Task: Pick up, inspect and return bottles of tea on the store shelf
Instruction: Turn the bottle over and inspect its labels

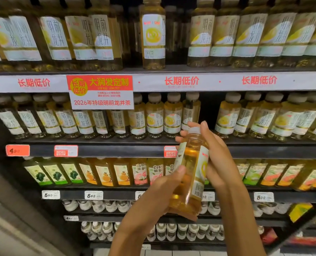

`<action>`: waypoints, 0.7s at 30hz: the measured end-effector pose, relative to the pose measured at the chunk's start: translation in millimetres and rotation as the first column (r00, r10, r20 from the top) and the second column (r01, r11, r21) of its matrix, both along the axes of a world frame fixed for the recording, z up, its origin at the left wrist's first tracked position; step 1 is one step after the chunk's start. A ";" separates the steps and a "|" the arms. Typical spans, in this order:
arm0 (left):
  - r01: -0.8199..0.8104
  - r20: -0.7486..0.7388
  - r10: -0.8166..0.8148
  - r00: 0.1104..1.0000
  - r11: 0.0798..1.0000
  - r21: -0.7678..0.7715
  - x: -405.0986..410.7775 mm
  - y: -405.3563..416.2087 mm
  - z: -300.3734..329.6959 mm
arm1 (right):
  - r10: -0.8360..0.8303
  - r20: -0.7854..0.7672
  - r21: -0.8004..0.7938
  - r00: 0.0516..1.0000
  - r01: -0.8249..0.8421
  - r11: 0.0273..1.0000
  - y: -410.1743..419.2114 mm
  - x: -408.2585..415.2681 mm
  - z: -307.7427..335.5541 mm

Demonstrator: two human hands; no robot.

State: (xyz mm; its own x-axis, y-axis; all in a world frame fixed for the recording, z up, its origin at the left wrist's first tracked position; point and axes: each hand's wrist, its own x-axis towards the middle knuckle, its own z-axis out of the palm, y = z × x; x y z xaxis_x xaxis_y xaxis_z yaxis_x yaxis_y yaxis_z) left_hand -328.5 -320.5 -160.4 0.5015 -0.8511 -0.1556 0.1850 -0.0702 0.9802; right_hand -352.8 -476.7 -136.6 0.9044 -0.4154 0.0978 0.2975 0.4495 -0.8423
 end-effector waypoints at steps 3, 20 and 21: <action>0.044 -0.167 -0.064 0.984 0.992 -0.121 -4.0 -0.7 2.6 | 0.043 -0.024 0.119 0.999 -0.039 0.992 0.8 1.2 0.6; -0.013 0.113 0.019 0.993 0.999 -0.049 -5.9 -3.5 1.2 | -0.178 0.049 -0.211 0.983 0.184 0.960 -5.9 -18.3 10.8; -0.022 0.053 0.026 0.998 0.997 -0.069 -6.1 -4.4 0.9 | -0.178 0.047 -0.192 0.983 0.184 0.964 -5.7 -18.5 12.3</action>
State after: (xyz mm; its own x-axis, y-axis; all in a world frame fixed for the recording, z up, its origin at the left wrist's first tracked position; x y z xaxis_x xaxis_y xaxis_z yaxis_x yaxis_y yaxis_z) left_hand -334.6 -324.9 -159.5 0.5281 -0.8463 -0.0697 0.1328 0.0013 0.9911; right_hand -371.3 -482.5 -124.3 0.8115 -0.5421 0.2184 0.3848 0.2142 -0.8978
